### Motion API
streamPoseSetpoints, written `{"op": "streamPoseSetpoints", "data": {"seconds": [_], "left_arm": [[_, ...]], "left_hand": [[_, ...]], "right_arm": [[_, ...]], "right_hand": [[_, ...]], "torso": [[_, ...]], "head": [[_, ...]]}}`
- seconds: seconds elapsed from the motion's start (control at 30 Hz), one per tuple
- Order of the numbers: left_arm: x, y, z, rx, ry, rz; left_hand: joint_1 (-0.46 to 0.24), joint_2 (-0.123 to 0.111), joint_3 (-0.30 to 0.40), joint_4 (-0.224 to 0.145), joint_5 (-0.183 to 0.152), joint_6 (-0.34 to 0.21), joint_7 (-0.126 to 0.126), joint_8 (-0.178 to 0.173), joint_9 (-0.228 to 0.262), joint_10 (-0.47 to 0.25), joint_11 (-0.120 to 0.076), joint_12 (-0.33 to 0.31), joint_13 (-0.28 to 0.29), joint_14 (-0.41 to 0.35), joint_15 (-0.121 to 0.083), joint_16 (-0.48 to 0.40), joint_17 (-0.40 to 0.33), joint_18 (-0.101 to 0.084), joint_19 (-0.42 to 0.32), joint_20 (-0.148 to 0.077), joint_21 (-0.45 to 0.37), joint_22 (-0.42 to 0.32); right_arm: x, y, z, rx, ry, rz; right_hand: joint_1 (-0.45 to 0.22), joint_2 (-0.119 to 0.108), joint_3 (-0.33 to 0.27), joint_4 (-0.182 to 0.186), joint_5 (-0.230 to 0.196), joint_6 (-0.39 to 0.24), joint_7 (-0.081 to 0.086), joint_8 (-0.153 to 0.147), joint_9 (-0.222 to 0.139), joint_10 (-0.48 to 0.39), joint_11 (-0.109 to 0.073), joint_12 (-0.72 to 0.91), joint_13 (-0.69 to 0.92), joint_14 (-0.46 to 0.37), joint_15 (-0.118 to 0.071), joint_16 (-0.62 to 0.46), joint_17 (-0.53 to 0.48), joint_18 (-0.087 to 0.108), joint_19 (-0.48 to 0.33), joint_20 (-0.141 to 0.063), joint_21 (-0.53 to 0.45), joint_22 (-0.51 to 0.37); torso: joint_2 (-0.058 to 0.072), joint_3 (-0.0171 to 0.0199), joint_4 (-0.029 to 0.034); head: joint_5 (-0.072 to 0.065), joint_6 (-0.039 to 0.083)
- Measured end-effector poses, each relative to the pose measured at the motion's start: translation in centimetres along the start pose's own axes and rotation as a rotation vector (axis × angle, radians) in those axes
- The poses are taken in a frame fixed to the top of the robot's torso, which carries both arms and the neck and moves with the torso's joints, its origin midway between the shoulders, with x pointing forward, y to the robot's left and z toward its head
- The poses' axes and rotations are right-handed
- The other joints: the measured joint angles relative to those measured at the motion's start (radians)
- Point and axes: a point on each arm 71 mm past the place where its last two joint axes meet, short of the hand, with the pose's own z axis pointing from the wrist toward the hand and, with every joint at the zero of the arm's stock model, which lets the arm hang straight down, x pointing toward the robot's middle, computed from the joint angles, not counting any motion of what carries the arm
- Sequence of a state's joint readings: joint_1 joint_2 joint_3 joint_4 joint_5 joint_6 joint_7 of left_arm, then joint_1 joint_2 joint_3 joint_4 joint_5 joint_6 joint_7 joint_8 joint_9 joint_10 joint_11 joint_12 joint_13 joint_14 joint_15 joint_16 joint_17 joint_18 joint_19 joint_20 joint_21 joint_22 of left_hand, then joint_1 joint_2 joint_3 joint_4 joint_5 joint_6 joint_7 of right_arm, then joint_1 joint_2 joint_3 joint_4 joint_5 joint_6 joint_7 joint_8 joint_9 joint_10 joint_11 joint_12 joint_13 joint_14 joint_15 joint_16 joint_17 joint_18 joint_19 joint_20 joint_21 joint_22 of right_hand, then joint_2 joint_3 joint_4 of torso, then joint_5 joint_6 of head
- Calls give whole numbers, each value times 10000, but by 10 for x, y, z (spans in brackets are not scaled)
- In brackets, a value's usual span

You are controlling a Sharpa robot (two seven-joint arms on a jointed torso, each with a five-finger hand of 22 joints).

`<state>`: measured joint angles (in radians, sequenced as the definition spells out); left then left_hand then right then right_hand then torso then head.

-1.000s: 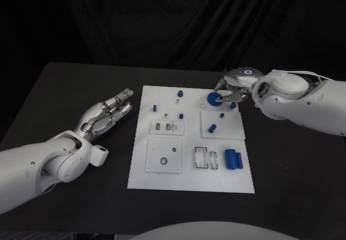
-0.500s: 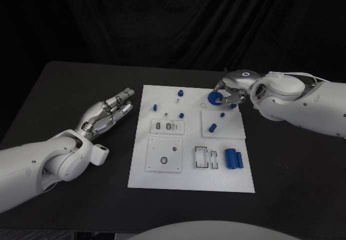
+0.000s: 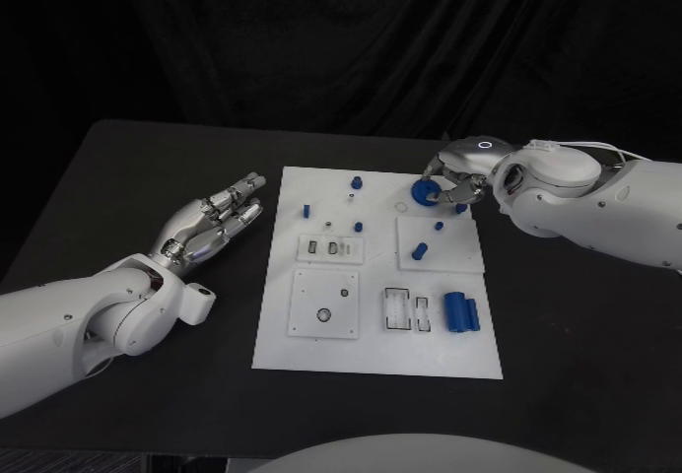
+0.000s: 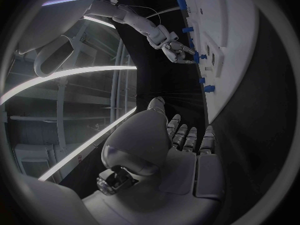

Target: Assemble the parts on the task board

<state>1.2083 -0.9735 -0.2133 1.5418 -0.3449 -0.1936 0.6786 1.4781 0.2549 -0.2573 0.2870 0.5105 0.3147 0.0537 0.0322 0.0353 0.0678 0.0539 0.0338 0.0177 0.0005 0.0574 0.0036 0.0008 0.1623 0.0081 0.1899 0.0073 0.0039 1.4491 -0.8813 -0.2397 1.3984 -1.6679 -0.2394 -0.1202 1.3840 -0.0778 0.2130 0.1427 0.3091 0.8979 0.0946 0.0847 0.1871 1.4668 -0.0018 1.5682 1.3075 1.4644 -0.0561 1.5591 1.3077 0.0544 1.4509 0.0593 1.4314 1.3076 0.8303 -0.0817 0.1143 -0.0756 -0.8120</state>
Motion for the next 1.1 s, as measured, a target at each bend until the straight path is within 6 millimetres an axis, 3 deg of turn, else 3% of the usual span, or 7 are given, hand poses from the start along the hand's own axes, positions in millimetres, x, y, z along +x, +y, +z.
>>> {"op": "streamPoseSetpoints", "data": {"seconds": [0.27, 0.47, 0.63, 1.03, 1.1], "left_arm": [[0, 0, 0, -3, 18, -14], [0, 0, 0, -4, 36, -29], [0, 0, 0, -3, 45, -39], [1, 0, 0, 6, 76, -56], [1, 0, 1, 10, 89, -61]], "left_hand": [[0, 0, 0, 0, -3, 36, 36, -1, 0, -36, 35, 0, 0, 0, 0, 0, 1, 0, 0, 0, 0, 0], [35, 34, 57, 0, -4, 36, 36, -1, -1, -36, 35, 0, 1, 0, 0, 0, 2, 0, -1, 0, 0, 0], [34, 34, 57, 0, -4, 36, 36, -1, -1, -36, 35, 0, 1, 0, 0, 0, 3, 0, -1, 0, 0, 0], [35, 34, 57, -1, 41, 36, 36, -1, -2, -36, 34, 0, 1, -36, 35, 0, 7, 0, -38, 36, 0, 0], [75, -6, 56, 0, 41, 36, 36, -1, -2, -36, 34, 0, 1, -12, 60, 0, 7, -1, -38, 36, 0, 0]], "right_arm": [[-1, 0, 0, -7, -41, 18], [-1, 4, -2, -178, -221, 87], [-2, 15, -6, -485, -307, 169], [-39, 54, -1, -1615, -1071, 132], [-41, 62, 2, -1825, -1113, 124]], "right_hand": [[74, 29, 65, -292, 226, 297, 282, 73, -3, 0, 0, 0, 0, 0, 1, -22, 0, 0, 2, -2, 0, -1], [95, 139, 109, -444, 662, 299, 284, 95, -4, 0, 0, 0, -1, 0, 1, 57, -1, 0, 92, -91, 111, -1], [92, 142, 103, -467, 705, 255, 238, 423, -4, 0, 0, 0, -1, -1, 1, 57, -1, 0, 92, -92, 179, -1], [12, 217, 107, -462, 781, 253, 235, 480, -4, 0, 0, -1, 6, -1, 1, 56, -1, 1, 91, -91, 286, -2], [0, 227, 121, -448, 781, 250, 233, 481, -4, 0, 0, -1, 6, -1, 1, 56, -2, -98, 91, -91, 286, -2]], "torso": [[0, 1, -5], [-2, 0, -5], [-3, -2, -5], [-12, -21, -5], [-15, -27, -3]], "head": [[1, 4], [0, 47], [0, 74], [32, 100], [29, 105]]}}
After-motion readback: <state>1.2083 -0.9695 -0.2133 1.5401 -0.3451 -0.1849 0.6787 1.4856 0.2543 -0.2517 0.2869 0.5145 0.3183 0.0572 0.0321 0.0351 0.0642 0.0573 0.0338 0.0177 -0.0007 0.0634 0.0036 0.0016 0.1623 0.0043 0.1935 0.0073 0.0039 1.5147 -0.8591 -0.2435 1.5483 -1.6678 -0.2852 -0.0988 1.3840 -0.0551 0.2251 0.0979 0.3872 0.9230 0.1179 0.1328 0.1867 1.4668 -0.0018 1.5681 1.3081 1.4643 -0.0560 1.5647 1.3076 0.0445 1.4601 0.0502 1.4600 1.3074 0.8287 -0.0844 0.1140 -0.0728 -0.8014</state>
